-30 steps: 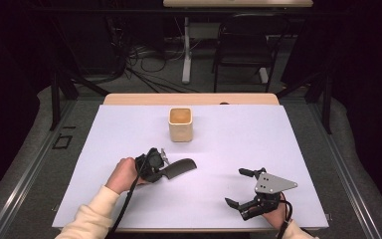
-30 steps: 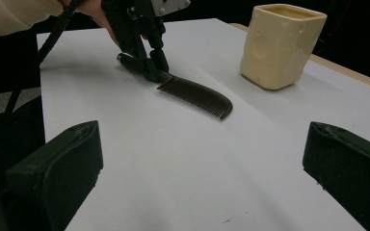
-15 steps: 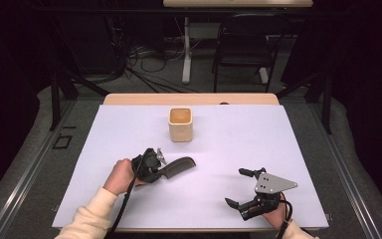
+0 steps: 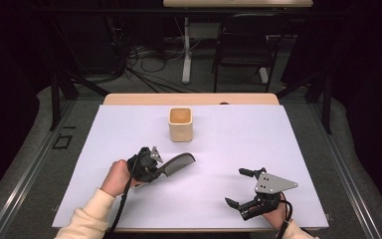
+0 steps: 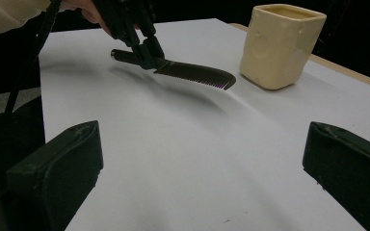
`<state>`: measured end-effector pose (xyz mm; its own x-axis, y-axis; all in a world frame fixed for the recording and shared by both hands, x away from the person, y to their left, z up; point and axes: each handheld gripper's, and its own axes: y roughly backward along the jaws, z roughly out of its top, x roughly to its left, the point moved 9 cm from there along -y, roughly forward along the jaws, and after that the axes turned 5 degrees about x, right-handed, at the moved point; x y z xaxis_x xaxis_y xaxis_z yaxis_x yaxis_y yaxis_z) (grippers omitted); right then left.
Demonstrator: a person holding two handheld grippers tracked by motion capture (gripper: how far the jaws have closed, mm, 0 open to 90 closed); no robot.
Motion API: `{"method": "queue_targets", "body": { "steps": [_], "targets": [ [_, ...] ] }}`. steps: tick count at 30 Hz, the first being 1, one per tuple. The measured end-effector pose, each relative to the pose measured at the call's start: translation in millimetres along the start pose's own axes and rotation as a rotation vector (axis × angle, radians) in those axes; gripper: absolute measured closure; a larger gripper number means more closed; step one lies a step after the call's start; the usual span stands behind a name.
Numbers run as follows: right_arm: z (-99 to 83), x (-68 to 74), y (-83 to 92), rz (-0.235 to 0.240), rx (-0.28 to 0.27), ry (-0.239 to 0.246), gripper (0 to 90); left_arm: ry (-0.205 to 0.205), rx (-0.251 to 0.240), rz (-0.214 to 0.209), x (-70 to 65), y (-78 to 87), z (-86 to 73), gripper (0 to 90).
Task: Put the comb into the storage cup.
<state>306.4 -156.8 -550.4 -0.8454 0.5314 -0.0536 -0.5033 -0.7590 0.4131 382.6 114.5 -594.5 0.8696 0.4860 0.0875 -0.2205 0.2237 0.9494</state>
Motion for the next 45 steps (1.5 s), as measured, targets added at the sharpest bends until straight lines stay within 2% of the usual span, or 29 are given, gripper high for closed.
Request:
{"method": "queue_targets", "body": {
  "steps": [5, 11, 24, 45],
  "targets": [
    [0.1, 0.1, 0.2, 0.0, -0.001, 0.001, 0.0, 0.009, -0.025, -0.005, -0.8, 3.4, 0.3, 72.0],
    [-0.2, -0.5, -0.1, -0.002, 0.001, 0.001, 0.0, 0.034, -0.076, -0.019, -1.4, 6.6, 1.8, 72.0],
    [-0.4, -0.7, 0.0, -0.003, 0.003, 0.0, 0.0, 0.081, -0.143, -0.029, 2.0, 12.3, 1.8, 72.0],
    [-0.9, -0.4, -0.4, 0.0, 0.008, -0.003, 0.0, 0.142, -0.243, -0.013, 9.1, 21.8, 0.9, 72.0]
  ]
}}
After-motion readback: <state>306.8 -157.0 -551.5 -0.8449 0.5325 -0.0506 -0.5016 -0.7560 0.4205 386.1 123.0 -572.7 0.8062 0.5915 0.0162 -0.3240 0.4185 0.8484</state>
